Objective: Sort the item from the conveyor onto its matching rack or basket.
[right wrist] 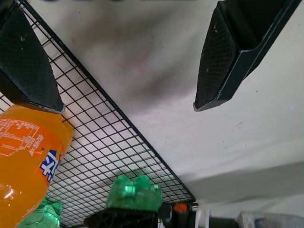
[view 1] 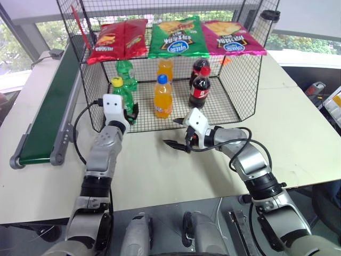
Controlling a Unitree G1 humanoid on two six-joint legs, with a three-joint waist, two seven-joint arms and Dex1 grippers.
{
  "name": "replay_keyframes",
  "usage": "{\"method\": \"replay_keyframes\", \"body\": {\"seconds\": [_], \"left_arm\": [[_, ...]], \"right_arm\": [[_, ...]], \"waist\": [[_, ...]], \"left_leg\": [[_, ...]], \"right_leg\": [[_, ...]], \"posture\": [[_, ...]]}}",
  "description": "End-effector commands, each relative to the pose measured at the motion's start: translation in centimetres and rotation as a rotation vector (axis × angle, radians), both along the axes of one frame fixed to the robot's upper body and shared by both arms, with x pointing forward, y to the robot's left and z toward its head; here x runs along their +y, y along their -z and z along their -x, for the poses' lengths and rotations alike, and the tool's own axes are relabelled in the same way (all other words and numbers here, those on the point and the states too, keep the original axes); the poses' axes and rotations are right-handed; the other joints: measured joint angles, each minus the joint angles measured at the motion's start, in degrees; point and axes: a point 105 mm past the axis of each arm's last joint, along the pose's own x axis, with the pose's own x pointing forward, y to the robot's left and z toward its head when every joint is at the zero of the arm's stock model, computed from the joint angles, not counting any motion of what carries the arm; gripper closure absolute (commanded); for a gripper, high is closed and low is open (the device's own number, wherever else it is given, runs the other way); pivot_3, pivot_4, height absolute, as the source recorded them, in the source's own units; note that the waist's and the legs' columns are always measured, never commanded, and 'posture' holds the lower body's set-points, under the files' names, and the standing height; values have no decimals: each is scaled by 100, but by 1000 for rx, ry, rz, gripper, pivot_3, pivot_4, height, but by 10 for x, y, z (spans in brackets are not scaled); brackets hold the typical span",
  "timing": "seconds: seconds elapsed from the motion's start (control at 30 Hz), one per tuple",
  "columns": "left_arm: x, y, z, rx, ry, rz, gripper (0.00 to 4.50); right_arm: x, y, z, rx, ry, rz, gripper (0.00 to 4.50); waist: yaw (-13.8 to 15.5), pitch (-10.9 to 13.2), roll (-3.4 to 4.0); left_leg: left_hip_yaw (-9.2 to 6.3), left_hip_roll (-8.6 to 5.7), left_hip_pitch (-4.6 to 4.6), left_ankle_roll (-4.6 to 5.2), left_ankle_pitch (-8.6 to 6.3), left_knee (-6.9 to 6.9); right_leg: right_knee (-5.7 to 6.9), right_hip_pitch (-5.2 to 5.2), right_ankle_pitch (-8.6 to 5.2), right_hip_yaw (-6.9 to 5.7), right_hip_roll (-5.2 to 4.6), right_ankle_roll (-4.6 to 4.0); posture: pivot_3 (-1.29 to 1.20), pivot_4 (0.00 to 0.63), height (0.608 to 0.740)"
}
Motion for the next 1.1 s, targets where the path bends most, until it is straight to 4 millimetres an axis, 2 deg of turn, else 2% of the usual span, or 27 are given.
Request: {"method": "replay_keyframes", "body": {"seconds": [0.03, 0.63, 0.73, 0.77, 1.1], "left_arm": [[0, -25, -2, -103, 0, -11, 1698], [0, -21, -9, -104, -9, -36, 1698], [0, -21, -9, -106, -9, -31, 242], [1, -21, -9, -107, -11, -32, 50], [0, -26, -5, -117, -6, -54, 50]], "right_arm": [[5, -17, 4, -50, -28, -35, 0], [5, -20, 5, -50, -35, -39, 0], [5, -20, 5, -50, -33, -40, 0], [5, -20, 5, -49, -32, -40, 0], [5, -19, 6, -43, -39, -42, 0]], "waist": [[0, 0, 0], [-1, 0, 0], [1, 0, 0], [1, 0, 0], [1, 0, 0]], "left_leg": [[0, 0, 0, 0, 0, 0], [0, 0, 1, 0, 0, 0], [-1, 0, 1, 0, 0, 0], [-1, 0, 1, 0, 0, 0], [-1, 0, 2, 0, 0, 0]], "right_leg": [[0, 0, 0, 0, 0, 0], [2, 1, 0, -1, 0, 0], [2, 1, 0, -1, 0, 1], [2, 1, 0, -1, 0, 1], [3, 1, 1, -1, 0, 1]], "posture": [[0, 150, 740], [0, 150, 740], [0, 150, 740], [0, 150, 740], [0, 150, 740]]}}
